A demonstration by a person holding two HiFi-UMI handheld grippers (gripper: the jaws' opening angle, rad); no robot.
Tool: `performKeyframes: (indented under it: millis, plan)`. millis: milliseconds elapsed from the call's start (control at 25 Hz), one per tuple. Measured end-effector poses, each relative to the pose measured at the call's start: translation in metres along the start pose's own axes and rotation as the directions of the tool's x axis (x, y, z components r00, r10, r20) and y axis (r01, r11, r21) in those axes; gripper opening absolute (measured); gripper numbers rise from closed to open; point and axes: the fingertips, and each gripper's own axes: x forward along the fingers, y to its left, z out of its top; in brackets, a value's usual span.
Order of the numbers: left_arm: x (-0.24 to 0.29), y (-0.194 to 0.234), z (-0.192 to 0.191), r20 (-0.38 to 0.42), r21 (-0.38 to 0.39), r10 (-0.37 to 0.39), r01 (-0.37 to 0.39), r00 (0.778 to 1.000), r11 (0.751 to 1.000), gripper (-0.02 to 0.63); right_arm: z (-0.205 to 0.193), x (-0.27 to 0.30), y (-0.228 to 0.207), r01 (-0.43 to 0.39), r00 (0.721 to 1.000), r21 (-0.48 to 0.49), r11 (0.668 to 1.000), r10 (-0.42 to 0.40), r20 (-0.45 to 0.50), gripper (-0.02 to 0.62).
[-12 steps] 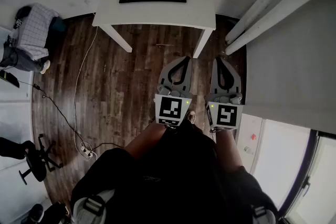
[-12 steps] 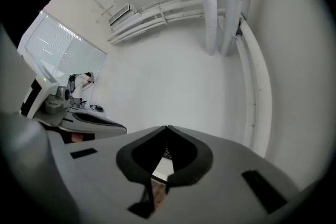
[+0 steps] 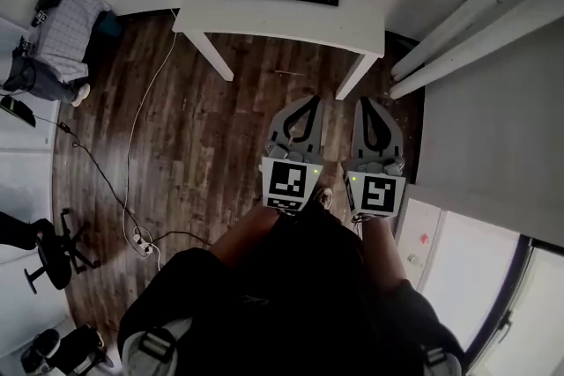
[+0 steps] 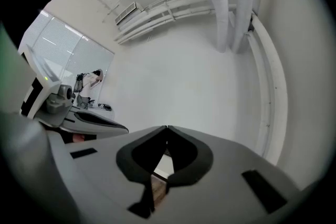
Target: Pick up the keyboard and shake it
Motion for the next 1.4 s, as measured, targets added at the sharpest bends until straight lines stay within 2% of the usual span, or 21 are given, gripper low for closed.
performKeyframes:
  millis: [240, 720, 1080, 1400]
  plan:
    - [-0.01, 0.041, -0.009, -0.01, -0.006, 0.041, -0.041, 0.999, 0.999, 0.003, -0.002, 0.028, 0.037, -0.062, 0.998, -0.016, 0.998, 0.063, 0.03, 0.021]
    - [-0.028, 0.115, -0.028, -0.057, -0.008, 0.067, -0.068, 0.996, 0.998, 0.003, 0.002, 0.074, 0.113, -0.142, 0.99, -0.002, 0.99, 0.142, -0.012, 0.021]
    - [0.019, 0.144, -0.042, -0.095, -0.008, 0.075, -0.076, 0.993, 0.997, 0.003, -0.025, 0.135, 0.105, -0.194, 0.98, 0.012, 0.981, 0.194, -0.037, 0.021]
    - [0.104, 0.19, -0.041, -0.153, 0.026, 0.099, -0.096, 0.983, 0.995, 0.003, -0.042, 0.227, 0.081, -0.258, 0.963, 0.067, 0.964, 0.262, -0.059, 0.021]
